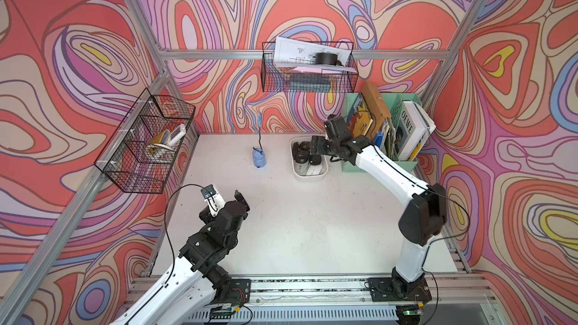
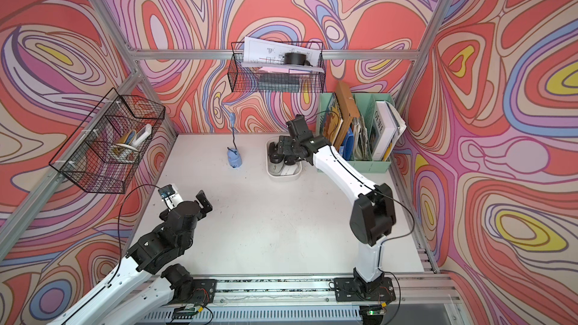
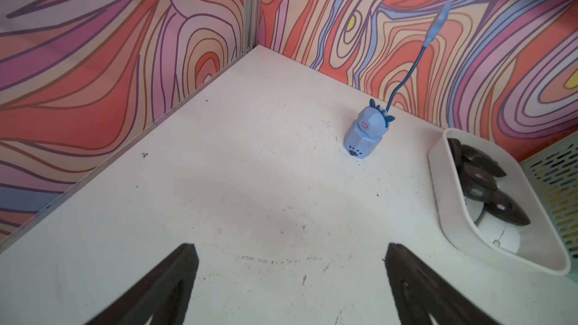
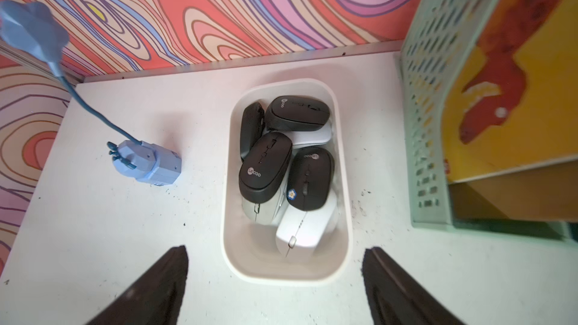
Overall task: Put the mouse in the storage box
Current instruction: Place the mouse in the storage box, then reset both arms
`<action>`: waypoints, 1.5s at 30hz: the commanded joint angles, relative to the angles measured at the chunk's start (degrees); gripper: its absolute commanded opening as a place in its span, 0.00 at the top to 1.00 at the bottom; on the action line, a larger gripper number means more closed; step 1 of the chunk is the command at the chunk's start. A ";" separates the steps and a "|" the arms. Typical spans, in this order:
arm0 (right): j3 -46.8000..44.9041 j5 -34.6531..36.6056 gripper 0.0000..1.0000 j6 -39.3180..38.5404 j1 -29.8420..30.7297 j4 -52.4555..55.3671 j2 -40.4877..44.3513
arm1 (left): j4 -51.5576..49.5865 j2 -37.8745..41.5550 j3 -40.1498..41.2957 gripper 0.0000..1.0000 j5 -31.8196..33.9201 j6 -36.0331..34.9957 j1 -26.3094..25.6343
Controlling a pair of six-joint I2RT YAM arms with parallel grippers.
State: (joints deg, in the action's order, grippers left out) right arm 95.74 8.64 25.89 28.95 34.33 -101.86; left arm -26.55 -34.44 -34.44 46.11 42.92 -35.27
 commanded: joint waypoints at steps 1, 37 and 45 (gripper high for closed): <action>-9.57 2.59 0.07 -0.76 -0.21 -5.71 7.82 | 10.06 -0.02 1.57 0.01 -1.81 -4.27 0.19; -73.08 32.76 0.02 -22.87 -8.61 -68.38 30.85 | 67.32 -47.16 10.50 0.01 -9.03 -47.47 18.82; -76.18 25.37 0.02 -23.43 -12.65 -82.11 22.95 | 84.52 -50.81 16.70 0.01 -21.39 -48.09 24.07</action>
State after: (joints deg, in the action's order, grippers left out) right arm 20.67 37.06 3.42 16.82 -39.70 -77.01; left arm 48.66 -85.95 -20.01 29.91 -5.72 -13.52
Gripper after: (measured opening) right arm 0.983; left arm 0.988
